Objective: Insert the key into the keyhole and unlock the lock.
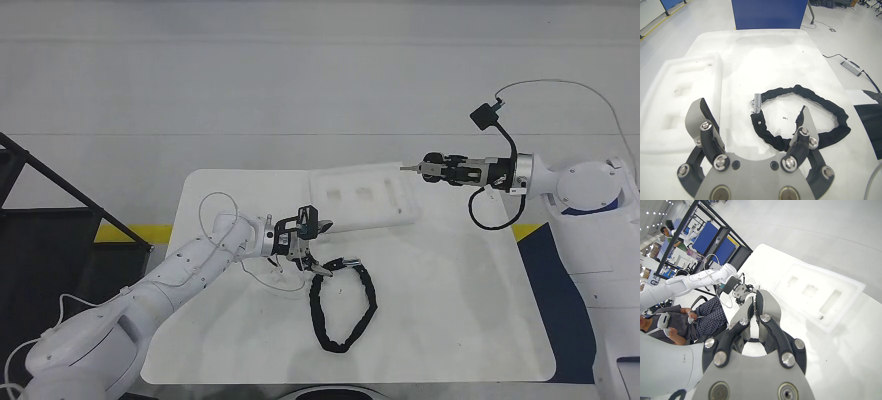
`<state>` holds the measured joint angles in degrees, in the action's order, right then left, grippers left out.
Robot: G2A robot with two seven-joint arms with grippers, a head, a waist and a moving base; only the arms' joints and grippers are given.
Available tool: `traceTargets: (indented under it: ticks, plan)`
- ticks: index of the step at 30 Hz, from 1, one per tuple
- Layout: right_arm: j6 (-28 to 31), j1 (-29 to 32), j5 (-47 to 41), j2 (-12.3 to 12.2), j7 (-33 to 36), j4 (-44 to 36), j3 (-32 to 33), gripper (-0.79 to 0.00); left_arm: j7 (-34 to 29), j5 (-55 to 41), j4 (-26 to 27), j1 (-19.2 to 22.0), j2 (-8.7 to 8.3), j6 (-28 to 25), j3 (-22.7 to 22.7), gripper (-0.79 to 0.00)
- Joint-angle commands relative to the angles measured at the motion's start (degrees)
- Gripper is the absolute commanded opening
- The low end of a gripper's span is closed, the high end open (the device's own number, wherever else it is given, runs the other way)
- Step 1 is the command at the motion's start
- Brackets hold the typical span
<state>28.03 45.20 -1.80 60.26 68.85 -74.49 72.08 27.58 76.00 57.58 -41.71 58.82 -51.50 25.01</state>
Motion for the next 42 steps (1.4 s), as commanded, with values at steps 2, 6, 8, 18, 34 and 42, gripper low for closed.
traceTargets:
  ticks: [2,6,8,18,34,42]
  plan:
    - [0.0,0.0,0.0,0.0,0.0,0.0,0.0,-0.785,-0.03,-0.04,0.02,-0.01,-0.01,0.0,0.02,0.0]
    - [0.0,0.0,0.0,0.0,0.0,0.0,0.0,-0.785,-0.03,-0.04,0.02,-0.01,-0.01,0.0,0.02,0.0]
    - [0.0,0.0,0.0,0.0,0.0,0.0,0.0,-0.785,-0.03,-0.04,0.02,-0.01,-0.01,0.0,0.02,0.0]
    - [0.0,0.0,0.0,0.0,0.0,0.0,0.0,-0.785,-4.15,2.32,2.89,-1.27,1.04,4.41,-0.41,0.0]
    - [0.0,0.0,0.0,0.0,0.0,0.0,0.0,-0.785,-5.83,8.35,-5.82,0.33,7.82,7.96,-4.88,0.0]
    - [0.0,0.0,0.0,0.0,0.0,0.0,0.0,-0.785,-3.34,10.27,-10.53,1.09,10.54,8.4,-5.86,-0.043]
